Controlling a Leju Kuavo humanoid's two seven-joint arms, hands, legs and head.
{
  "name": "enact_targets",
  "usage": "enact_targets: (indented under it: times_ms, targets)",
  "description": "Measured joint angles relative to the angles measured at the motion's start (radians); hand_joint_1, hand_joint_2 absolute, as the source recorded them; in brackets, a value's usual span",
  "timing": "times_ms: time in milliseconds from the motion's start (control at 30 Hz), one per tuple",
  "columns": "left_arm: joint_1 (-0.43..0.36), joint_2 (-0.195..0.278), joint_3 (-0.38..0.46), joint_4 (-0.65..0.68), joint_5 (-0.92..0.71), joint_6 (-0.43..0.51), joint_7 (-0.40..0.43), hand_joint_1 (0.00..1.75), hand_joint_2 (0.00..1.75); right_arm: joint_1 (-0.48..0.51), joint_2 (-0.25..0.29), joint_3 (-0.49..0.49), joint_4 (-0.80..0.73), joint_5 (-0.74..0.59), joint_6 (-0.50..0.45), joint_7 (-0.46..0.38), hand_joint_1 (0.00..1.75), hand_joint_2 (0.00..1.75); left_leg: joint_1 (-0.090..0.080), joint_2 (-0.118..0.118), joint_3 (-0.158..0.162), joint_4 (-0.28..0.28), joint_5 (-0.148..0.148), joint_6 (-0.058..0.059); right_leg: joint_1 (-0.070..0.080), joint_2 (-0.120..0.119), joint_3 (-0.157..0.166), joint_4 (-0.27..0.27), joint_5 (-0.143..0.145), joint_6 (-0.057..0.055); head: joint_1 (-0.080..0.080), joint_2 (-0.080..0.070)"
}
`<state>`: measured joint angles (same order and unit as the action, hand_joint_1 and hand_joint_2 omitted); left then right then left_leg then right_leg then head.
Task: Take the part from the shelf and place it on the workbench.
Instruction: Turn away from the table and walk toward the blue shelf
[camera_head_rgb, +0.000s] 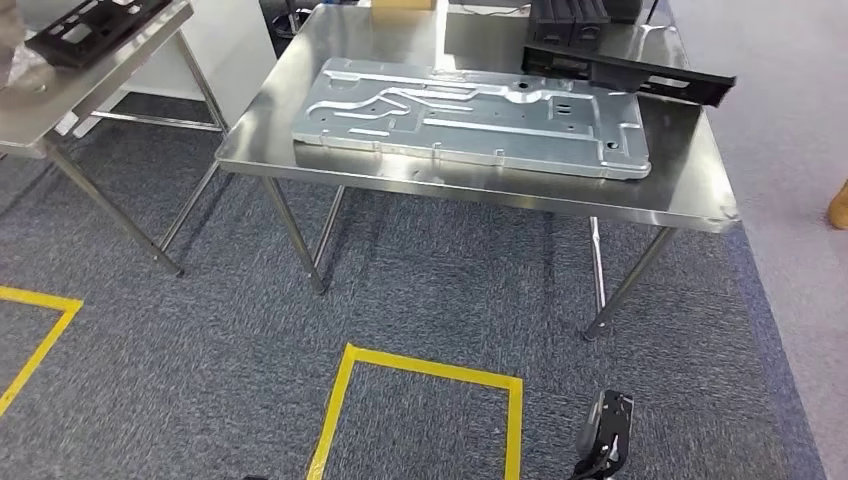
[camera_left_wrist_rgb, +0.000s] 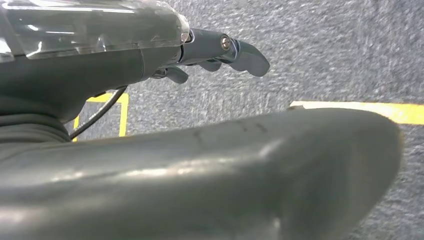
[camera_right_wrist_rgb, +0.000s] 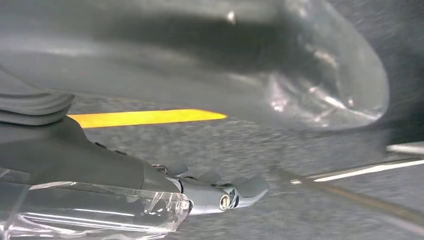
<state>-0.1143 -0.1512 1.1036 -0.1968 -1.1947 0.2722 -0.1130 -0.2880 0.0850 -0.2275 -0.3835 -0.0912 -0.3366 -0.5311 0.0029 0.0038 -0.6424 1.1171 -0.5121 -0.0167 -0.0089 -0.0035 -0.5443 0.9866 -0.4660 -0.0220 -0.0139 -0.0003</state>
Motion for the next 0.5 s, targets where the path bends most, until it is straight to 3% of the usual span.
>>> enact_targets:
  times_ms: [67, 100, 133, 167, 200, 267, 300, 400, 433, 500]
  targets:
    - [0.002, 0.000, 0.000, 0.000, 0.000, 0.000, -0.004, 0.00, 0.00, 0.007, -0.004, -0.012, 0.016, -0.004, -0.005, 0.010, 0.00, 0.00, 0.004, 0.000, -0.040, 0.133, -0.078, -0.009, 0.001, -0.001, -0.022, 0.004, 0.013, -0.002, -0.003, 0.000]
    - [0.003, 0.000, 0.000, 0.000, 0.000, -0.001, -0.007, 0.00, 0.00, 0.011, -0.006, -0.018, 0.023, -0.005, -0.006, 0.013, 0.00, 0.00, 0.006, 0.000, -0.045, 0.173, -0.090, -0.012, 0.002, -0.001, -0.033, 0.007, 0.019, -0.001, -0.003, 0.000]
    - [0.004, 0.000, 0.000, 0.000, 0.001, -0.001, -0.010, 0.00, 0.00, 0.016, -0.007, -0.022, 0.030, -0.006, -0.006, 0.017, 0.00, 0.00, 0.007, 0.000, -0.033, 0.176, -0.082, -0.013, 0.002, -0.001, -0.043, 0.011, 0.025, 0.000, -0.004, 0.000]
    - [0.005, 0.001, 0.000, 0.000, 0.001, -0.001, -0.013, 0.00, 0.00, 0.020, -0.009, -0.027, 0.036, -0.008, -0.006, 0.020, 0.00, 0.00, 0.007, 0.000, -0.001, 0.140, -0.059, -0.012, 0.003, -0.001, -0.053, 0.015, 0.029, 0.002, -0.004, 0.000]
    - [0.005, 0.001, 0.000, 0.000, 0.002, -0.001, -0.016, 0.00, 0.00, 0.024, -0.010, -0.031, 0.041, -0.010, -0.006, 0.025, 0.00, 0.00, 0.007, 0.000, 0.050, 0.068, -0.033, -0.008, 0.003, -0.001, -0.061, 0.019, 0.034, 0.004, -0.004, 0.000]
    - [0.004, 0.002, 0.000, 0.000, 0.003, -0.001, -0.021, 0.00, 0.00, 0.029, -0.013, -0.041, 0.050, -0.015, -0.006, 0.035, 0.00, 0.00, 0.003, 0.000, 0.141, -0.073, -0.011, 0.003, 0.005, 0.000, -0.072, 0.025, 0.043, 0.013, -0.003, 0.000]
    - [0.004, 0.003, 0.000, 0.000, 0.002, -0.001, -0.022, 0.00, 0.00, 0.031, -0.014, -0.046, 0.053, -0.017, -0.006, 0.040, 0.00, 0.00, 0.000, -0.001, 0.164, -0.115, -0.011, 0.010, 0.005, 0.000, -0.075, 0.026, 0.048, 0.018, -0.003, 0.000]
    - [0.006, 0.003, 0.000, 0.000, 0.002, -0.002, -0.024, 0.00, 0.00, 0.040, -0.020, -0.061, 0.064, -0.022, -0.007, 0.051, 0.00, 0.00, -0.002, 0.000, 0.157, -0.133, 0.001, 0.030, 0.004, 0.001, -0.077, 0.023, 0.062, 0.037, -0.004, 0.000]
    - [0.005, 0.003, 0.000, 0.000, 0.001, -0.002, -0.024, 0.00, 0.00, 0.043, -0.023, -0.066, 0.067, -0.024, -0.007, 0.053, 0.00, 0.00, 0.000, 0.002, 0.153, -0.138, 0.011, 0.039, 0.003, 0.002, -0.084, 0.033, 0.049, 0.043, -0.004, 0.000]
    - [0.005, 0.002, 0.000, 0.000, 0.000, -0.003, -0.024, 0.00, 0.00, 0.051, -0.028, -0.075, 0.073, -0.025, -0.007, 0.056, 0.00, 0.00, 0.004, 0.004, 0.137, -0.146, 0.034, 0.053, 0.001, 0.004, -0.115, 0.108, -0.024, 0.050, 0.000, 0.000]
